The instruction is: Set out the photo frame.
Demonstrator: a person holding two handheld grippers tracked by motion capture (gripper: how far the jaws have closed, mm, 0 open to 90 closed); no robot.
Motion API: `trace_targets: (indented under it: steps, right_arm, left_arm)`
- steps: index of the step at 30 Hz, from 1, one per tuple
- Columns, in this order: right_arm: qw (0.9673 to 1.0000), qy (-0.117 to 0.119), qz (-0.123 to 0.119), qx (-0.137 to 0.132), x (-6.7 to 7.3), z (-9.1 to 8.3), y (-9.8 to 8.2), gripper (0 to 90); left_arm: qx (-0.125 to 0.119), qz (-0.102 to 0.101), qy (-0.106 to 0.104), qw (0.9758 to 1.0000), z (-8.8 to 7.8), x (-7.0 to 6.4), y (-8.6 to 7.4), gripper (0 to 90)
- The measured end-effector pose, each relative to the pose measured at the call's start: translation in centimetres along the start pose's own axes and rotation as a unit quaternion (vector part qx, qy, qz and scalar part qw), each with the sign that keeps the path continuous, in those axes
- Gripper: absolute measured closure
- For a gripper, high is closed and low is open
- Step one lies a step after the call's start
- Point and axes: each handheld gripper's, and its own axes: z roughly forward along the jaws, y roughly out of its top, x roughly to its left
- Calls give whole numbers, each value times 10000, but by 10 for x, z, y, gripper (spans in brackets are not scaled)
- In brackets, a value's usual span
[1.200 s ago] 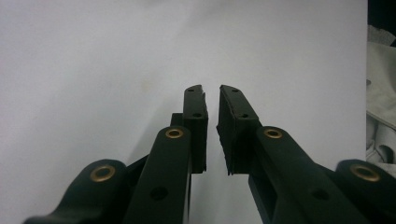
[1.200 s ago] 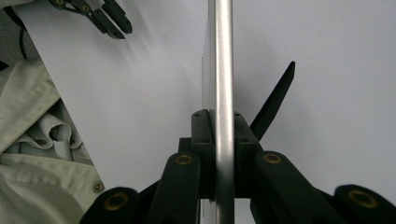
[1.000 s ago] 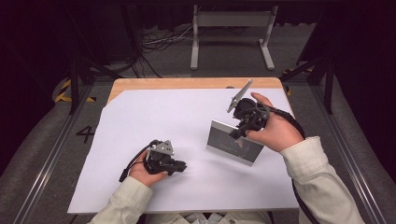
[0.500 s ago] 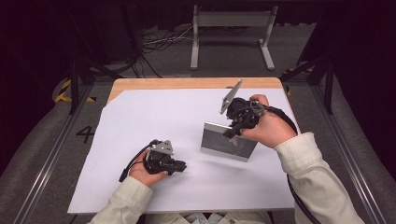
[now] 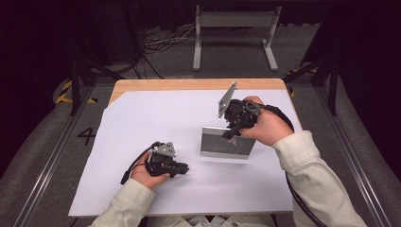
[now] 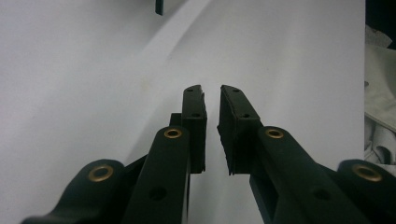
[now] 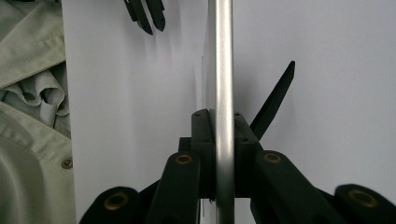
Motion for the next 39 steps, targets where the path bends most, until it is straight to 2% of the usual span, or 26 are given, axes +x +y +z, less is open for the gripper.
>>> trace_targets:
  steps: [6,14,28,39]
  right_arm:
    - [9994,130,-321,-2,-5,6,2,837]
    - [9987,230,-442,110,-8,12,4,837]
    - [9982,336,-425,240,-18,26,4,837]
    - [9984,365,-409,100,-24,26,1,830]
  left_arm:
    - [6,-15,-12,10000,0,0,0,808]
    - [12,-27,-2,10000,0,0,0,808]
    - [23,-17,-16,10000,0,0,0,807]
    - [28,-5,-6,10000,1,0,0,806]
